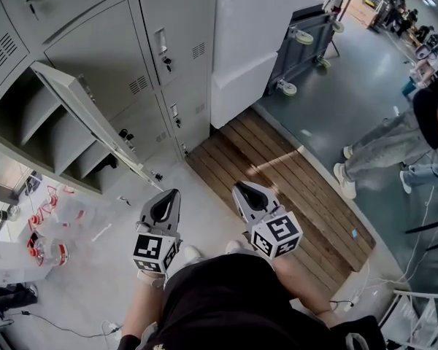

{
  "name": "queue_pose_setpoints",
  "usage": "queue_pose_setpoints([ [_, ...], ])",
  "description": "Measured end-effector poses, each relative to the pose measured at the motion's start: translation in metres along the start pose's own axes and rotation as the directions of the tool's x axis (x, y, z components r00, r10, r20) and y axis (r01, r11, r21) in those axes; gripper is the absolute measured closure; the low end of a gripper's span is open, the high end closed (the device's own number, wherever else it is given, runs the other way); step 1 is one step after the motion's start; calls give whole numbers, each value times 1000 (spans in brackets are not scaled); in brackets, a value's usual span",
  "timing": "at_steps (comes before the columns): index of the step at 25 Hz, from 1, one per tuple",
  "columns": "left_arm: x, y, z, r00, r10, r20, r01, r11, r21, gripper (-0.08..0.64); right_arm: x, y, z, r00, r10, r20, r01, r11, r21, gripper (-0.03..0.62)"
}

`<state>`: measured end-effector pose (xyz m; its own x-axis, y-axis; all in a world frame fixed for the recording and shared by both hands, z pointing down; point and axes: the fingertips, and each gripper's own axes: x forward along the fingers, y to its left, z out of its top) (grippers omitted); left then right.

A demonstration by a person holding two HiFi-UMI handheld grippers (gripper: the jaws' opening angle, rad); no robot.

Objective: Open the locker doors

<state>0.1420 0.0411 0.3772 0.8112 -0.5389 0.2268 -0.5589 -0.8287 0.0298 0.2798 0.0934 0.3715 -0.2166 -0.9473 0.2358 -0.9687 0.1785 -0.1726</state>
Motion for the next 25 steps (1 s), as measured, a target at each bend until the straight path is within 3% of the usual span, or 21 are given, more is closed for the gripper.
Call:
queue_pose_setpoints([
  [25,-14,3,-14,1000,-6,-27,5,1000,-9,541,-4,13,-15,1000,-23,-22,23,999,29,541],
])
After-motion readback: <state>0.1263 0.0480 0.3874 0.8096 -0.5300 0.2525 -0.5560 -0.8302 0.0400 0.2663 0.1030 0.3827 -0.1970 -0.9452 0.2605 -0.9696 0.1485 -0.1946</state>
